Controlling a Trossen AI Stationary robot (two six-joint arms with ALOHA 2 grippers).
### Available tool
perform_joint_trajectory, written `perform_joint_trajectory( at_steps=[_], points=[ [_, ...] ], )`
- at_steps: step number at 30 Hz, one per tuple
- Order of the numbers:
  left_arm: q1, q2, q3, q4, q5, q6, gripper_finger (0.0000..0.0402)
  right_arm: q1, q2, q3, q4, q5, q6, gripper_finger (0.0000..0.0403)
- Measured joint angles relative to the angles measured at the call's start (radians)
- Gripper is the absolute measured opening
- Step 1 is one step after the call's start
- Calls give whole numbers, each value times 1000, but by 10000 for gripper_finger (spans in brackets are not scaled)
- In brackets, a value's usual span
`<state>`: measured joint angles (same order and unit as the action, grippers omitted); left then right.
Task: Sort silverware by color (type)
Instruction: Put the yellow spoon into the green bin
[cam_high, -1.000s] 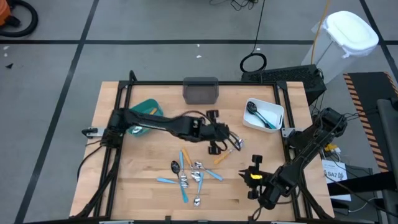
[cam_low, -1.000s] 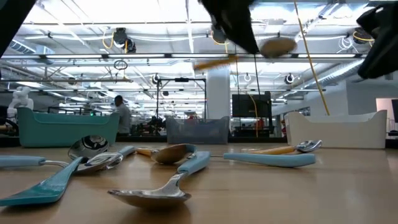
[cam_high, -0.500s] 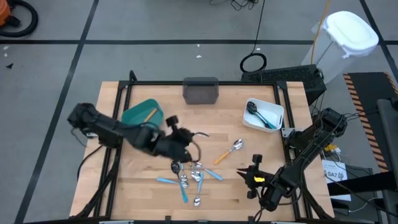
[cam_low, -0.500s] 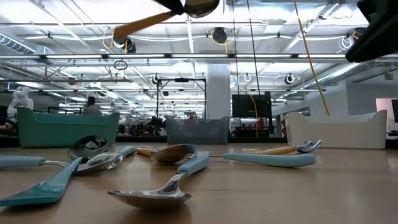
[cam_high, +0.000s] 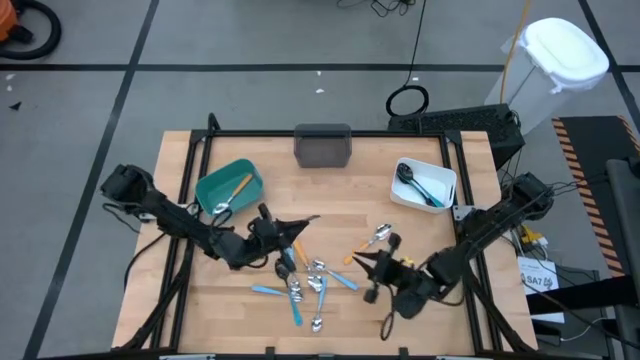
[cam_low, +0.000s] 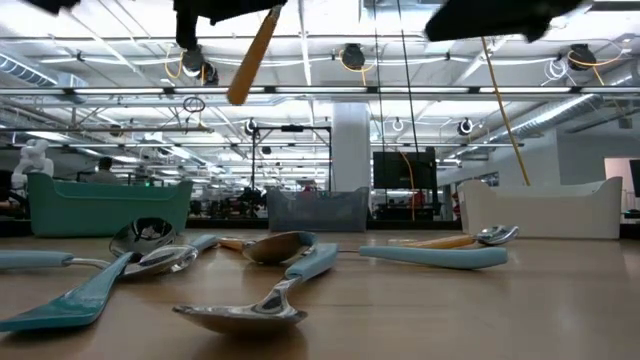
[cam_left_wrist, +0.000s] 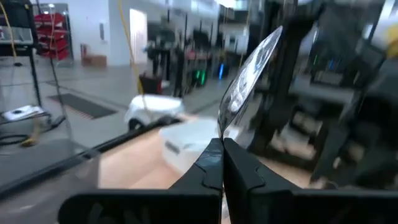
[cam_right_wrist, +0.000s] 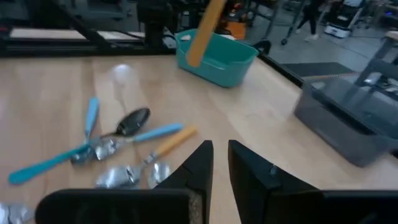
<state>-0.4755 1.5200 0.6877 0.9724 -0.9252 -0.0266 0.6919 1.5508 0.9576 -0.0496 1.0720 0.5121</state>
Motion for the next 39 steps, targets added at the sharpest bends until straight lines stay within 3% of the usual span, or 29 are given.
perform_joint_trajectory(
  at_steps=[6,12,16,23,28,33,39],
  points=[
    [5,144,-16,349,7,91,0,-93,142,0,369,-29,-227,45],
    [5,286,34,540,8,172,0,-165,302,0,743,-93,-479,48],
    [2,343,68,593,17,183,0,-207,363,0,878,-108,-545,82],
    [2,373,126,568,20,235,0,-244,399,0,908,-98,-539,192],
    [2,373,142,556,20,258,0,-266,399,0,910,-53,-509,241],
    [3,373,146,539,26,253,0,-290,399,0,897,-136,-506,248],
    [3,373,146,521,29,242,0,-293,399,0,894,-159,-552,211]
  ],
)
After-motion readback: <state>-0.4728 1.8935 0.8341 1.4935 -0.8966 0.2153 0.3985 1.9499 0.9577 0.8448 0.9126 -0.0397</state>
